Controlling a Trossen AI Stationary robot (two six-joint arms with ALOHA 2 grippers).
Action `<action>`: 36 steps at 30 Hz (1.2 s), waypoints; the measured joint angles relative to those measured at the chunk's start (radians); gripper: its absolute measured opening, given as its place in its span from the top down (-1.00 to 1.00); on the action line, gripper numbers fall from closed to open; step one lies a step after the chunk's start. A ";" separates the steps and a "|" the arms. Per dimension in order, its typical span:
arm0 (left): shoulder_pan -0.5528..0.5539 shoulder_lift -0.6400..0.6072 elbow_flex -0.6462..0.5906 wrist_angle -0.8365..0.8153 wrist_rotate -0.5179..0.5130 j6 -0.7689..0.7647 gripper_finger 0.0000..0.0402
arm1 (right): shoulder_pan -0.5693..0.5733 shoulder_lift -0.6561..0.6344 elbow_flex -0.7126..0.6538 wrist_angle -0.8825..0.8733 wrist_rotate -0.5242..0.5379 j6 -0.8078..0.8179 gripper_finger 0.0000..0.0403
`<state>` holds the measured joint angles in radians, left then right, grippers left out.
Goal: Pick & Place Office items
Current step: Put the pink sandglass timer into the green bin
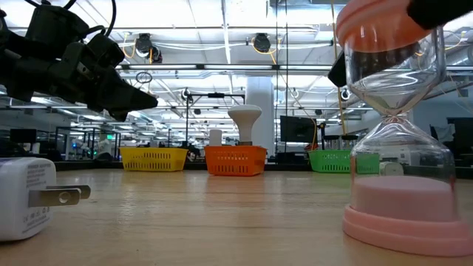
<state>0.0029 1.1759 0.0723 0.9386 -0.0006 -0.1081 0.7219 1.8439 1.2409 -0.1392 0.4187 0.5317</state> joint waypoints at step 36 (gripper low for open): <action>0.000 0.000 0.000 -0.003 0.000 0.000 0.85 | -0.425 -0.679 -0.467 -0.389 0.440 0.264 0.21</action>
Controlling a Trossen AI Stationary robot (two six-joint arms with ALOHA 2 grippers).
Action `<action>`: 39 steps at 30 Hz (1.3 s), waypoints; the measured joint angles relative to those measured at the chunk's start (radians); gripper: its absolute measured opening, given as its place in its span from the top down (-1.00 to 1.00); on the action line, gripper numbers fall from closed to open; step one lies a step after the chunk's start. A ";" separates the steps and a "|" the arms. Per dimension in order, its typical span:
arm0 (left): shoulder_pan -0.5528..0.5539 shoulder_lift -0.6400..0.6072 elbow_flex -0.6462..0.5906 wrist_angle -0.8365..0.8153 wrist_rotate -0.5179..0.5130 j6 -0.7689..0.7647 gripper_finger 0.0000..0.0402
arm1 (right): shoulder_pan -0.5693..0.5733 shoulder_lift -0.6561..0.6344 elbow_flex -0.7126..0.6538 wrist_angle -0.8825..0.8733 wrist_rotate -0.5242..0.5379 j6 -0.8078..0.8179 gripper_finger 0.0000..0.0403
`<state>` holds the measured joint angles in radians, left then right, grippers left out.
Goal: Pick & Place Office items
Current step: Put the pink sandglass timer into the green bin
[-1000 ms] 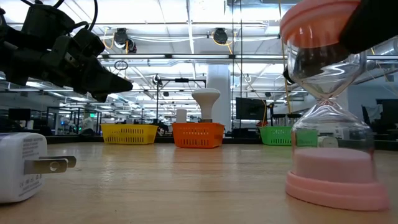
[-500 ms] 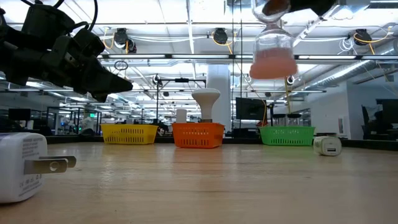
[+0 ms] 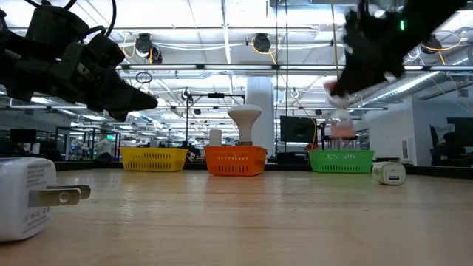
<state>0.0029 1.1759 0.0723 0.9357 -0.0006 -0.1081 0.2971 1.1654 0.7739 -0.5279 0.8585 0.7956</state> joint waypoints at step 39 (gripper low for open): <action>0.000 0.000 0.000 -0.004 0.000 0.019 0.85 | -0.654 -0.297 -0.180 0.032 -0.349 -0.127 -0.42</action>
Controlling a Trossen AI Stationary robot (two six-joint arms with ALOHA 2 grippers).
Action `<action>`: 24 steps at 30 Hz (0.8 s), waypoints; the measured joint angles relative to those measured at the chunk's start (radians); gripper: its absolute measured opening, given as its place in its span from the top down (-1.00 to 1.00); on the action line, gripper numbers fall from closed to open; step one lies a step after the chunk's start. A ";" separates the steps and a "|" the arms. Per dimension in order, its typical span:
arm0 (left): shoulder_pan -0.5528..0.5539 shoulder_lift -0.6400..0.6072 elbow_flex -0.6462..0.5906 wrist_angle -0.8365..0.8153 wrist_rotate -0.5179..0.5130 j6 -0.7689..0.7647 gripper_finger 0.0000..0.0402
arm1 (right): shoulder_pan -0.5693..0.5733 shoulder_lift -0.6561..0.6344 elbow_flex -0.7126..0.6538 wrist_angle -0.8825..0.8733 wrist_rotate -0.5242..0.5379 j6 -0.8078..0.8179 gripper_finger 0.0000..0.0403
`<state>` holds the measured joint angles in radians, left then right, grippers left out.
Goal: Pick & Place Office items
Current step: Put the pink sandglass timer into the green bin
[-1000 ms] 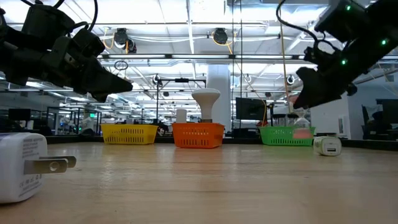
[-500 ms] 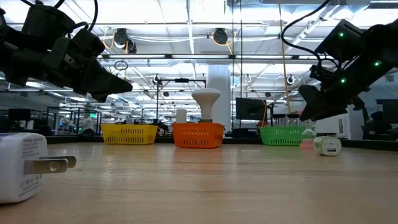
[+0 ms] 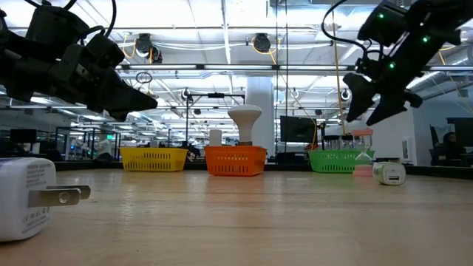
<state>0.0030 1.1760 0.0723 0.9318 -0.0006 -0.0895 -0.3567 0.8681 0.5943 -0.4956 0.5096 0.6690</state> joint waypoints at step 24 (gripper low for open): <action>0.000 0.000 0.000 -0.001 0.000 0.007 0.85 | -0.228 0.410 0.231 -0.248 -0.332 -0.098 -0.30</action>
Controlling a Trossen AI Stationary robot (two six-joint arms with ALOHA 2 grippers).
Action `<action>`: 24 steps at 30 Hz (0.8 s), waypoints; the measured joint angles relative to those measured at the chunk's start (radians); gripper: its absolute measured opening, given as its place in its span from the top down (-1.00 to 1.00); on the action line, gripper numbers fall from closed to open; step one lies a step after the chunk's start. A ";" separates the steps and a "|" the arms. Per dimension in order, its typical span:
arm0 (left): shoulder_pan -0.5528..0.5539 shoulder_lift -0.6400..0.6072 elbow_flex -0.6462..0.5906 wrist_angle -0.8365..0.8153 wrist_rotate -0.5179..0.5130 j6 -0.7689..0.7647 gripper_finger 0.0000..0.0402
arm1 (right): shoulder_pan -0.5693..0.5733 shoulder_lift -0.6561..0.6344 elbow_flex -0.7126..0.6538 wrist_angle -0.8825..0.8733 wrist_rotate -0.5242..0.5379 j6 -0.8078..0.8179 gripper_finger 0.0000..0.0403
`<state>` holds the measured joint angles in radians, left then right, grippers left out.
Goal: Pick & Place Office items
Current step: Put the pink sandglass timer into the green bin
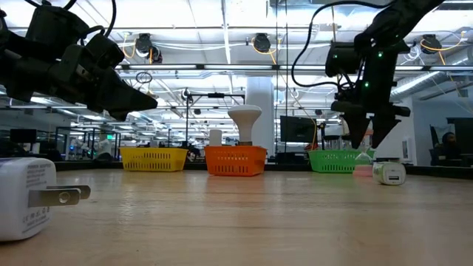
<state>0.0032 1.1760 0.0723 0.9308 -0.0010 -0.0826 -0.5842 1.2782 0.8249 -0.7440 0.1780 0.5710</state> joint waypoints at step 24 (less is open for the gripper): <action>0.000 0.000 0.000 0.001 -0.001 0.001 0.85 | -0.167 -0.001 0.285 -0.080 0.063 -0.031 0.07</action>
<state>0.0029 1.1763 0.0723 0.9313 -0.0017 -0.0818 -0.7510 1.2768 1.1104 -0.8241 0.2409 0.5396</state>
